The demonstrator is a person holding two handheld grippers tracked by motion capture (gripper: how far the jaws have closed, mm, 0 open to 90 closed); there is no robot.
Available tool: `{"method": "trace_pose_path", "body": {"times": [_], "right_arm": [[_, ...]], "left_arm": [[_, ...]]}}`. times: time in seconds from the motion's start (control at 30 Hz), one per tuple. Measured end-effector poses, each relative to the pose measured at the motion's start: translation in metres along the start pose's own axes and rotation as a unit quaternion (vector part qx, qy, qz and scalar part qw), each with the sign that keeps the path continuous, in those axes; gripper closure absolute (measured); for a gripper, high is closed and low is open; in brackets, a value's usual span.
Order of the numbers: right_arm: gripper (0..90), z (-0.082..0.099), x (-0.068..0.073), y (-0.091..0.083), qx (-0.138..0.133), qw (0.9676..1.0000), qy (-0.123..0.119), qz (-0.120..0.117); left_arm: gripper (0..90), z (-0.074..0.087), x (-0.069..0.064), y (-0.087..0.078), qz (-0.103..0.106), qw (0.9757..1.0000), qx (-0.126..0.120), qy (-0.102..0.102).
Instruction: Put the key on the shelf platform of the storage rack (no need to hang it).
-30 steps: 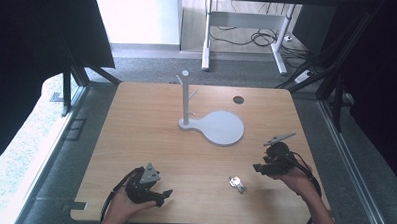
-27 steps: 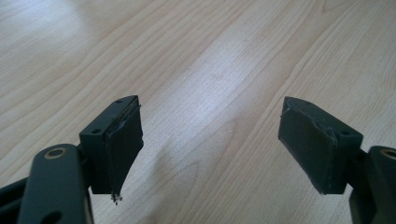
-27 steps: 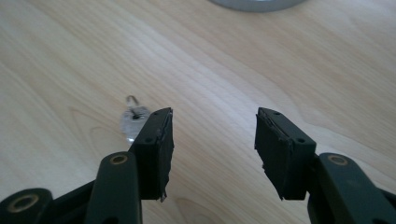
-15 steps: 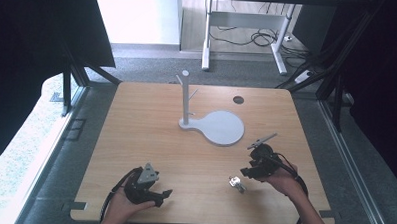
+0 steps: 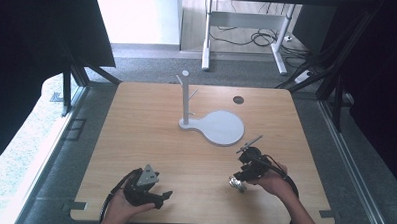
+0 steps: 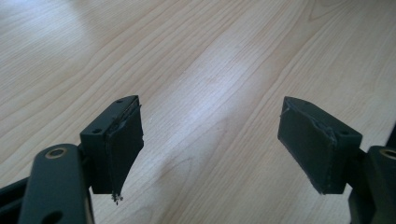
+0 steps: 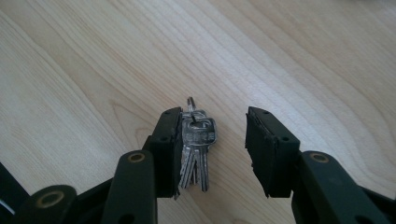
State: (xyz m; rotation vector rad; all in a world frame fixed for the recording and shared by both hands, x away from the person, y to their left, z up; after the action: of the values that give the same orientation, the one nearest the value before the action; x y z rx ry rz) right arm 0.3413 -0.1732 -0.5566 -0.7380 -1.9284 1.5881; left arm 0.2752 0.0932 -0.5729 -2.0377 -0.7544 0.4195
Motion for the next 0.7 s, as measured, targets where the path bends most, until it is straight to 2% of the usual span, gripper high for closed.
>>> {"method": "trace_pose_path", "body": {"times": [0.1, 0.47, 0.7], "right_arm": [[57.5, -0.002, 0.004, 0.007, 0.006, 1.0, -0.003, 0.0], [63.7, -0.014, 0.01, 0.018, 0.021, 0.9997, -0.015, -0.003], [68.2, -0.016, 0.011, 0.024, 0.033, 0.9992, -0.022, -0.005]], "left_arm": [[22.5, 0.002, 0.002, 0.002, -0.001, 1.0, 0.005, 0.0], [22.5, 0.004, 0.016, -0.004, -0.008, 0.9998, -0.005, -0.017], [22.5, 0.003, 0.013, -0.003, -0.004, 0.9999, -0.002, -0.014]]}}
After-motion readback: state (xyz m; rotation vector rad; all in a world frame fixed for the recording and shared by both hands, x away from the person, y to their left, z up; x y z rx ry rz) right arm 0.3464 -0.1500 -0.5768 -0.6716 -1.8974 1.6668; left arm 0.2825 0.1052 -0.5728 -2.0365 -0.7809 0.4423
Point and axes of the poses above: each handheld gripper's, and its own axes: y roughly forward along the jaws, z roughly out of its underside, x roughly to its left, the point moved 10 cm from there along y, roughly forward along the jaws, and after that the axes turned 11 degrees about x, right-handed, at the moved point
